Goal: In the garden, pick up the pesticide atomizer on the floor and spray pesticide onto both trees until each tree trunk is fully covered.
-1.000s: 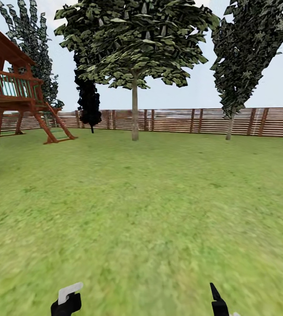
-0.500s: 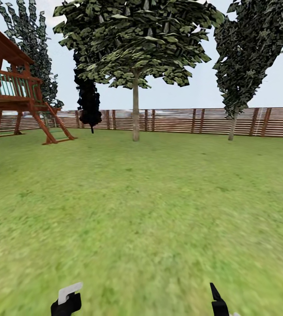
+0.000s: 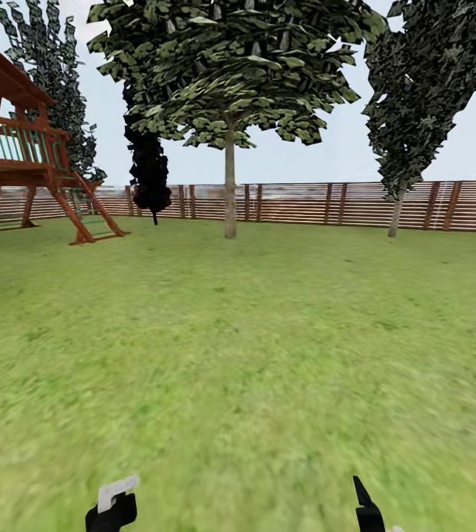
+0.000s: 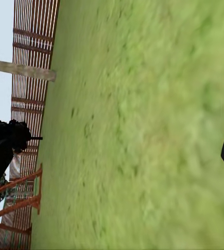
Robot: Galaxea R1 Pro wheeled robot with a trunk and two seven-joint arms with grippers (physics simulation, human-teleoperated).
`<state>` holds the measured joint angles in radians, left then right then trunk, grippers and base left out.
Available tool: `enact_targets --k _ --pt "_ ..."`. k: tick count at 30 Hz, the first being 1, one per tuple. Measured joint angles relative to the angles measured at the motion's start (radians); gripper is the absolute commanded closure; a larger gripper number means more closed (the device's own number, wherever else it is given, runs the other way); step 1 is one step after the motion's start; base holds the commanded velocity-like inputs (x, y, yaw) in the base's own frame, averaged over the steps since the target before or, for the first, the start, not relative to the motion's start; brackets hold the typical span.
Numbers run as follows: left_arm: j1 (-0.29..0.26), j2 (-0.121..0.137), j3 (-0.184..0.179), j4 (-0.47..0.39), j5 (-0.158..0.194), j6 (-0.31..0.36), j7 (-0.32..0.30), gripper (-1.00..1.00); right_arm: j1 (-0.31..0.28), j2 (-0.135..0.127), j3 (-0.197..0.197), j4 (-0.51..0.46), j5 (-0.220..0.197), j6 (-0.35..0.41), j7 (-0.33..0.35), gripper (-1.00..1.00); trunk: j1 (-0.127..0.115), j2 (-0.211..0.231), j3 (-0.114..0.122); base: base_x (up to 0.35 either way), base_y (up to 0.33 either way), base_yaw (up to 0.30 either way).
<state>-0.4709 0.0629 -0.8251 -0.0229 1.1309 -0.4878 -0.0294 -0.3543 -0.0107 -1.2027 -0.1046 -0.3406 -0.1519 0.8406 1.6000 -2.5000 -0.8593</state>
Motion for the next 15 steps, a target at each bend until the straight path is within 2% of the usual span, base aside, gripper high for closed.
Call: enact_targets --k 15 --pt "0.000 0.000 0.000 0.000 0.000 0.000 0.000 1.00 0.000 0.000 -0.001 0.000 0.000 0.000 0.000 -1.00 0.000 0.000 0.000 0.323 0.118 0.000"
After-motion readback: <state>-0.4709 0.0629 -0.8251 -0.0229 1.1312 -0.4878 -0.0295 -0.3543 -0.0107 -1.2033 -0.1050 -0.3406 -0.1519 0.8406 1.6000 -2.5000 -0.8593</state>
